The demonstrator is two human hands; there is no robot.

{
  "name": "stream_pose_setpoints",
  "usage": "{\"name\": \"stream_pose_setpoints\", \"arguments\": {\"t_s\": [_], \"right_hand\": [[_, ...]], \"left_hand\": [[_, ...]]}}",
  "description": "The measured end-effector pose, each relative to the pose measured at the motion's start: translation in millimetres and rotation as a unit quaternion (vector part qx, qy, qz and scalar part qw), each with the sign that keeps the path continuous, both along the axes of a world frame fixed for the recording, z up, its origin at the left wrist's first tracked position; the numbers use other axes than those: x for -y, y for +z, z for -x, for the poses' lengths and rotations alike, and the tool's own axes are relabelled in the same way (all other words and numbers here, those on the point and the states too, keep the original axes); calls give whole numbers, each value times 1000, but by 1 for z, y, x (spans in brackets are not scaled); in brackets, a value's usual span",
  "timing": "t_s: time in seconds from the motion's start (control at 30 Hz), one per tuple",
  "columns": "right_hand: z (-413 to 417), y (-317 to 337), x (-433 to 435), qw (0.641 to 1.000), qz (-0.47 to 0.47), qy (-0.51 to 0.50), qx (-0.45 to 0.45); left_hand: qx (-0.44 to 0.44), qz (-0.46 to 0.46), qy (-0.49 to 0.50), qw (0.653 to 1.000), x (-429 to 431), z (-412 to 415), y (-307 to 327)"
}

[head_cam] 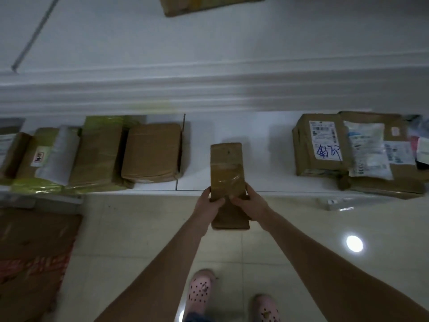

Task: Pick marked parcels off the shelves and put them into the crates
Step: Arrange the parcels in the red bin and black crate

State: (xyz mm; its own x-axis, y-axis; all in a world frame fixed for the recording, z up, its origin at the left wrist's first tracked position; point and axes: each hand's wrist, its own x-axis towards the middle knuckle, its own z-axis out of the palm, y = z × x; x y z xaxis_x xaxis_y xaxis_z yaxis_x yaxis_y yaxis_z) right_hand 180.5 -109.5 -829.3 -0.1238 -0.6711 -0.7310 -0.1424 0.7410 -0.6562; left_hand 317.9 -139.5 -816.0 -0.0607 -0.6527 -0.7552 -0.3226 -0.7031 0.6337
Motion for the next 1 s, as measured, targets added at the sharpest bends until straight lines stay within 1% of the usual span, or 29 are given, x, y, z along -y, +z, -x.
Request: {"name": "stream_pose_setpoints", "arguments": {"t_s": [0.07,0.13,0.23,0.33,0.43,0.47,0.53,0.67,0.77,0.83,0.9,1.0], "right_hand": [[9,11,-8,1000,10,-21,2],[23,29,-12,999,40,-30,3],[47,61,-17,995,48,-72,48],[66,89,-23,992,55,-80,77],[74,106,-30,991,68,-74,86],[75,110,-34,991,64,-75,89],[77,116,-43,989,44,-91,104],[77,123,-56,973,-18,-165,159],[75,124,-58,968,-36,-158,190],[72,126,-57,961,-35,-156,227],[72,127,-57,954,-26,-147,259],[69,127,-55,951,-13,-125,283]], "left_hand": [[-2,12,-7,1000,-6,6,13],[-18,25,-10,999,-12,13,27],[-47,41,-11,998,-17,25,51],[-73,23,-18,997,-20,37,79],[-133,-31,45,990,-23,40,102],[-153,-46,75,984,-23,38,107],[-179,-61,105,976,-22,35,112],[-163,-51,72,983,-19,30,116],[-132,-26,35,990,-20,26,121],[-130,-25,34,991,-18,20,126],[-161,-29,40,986,-16,13,129],[-238,-45,22,970,-13,6,131]]}}
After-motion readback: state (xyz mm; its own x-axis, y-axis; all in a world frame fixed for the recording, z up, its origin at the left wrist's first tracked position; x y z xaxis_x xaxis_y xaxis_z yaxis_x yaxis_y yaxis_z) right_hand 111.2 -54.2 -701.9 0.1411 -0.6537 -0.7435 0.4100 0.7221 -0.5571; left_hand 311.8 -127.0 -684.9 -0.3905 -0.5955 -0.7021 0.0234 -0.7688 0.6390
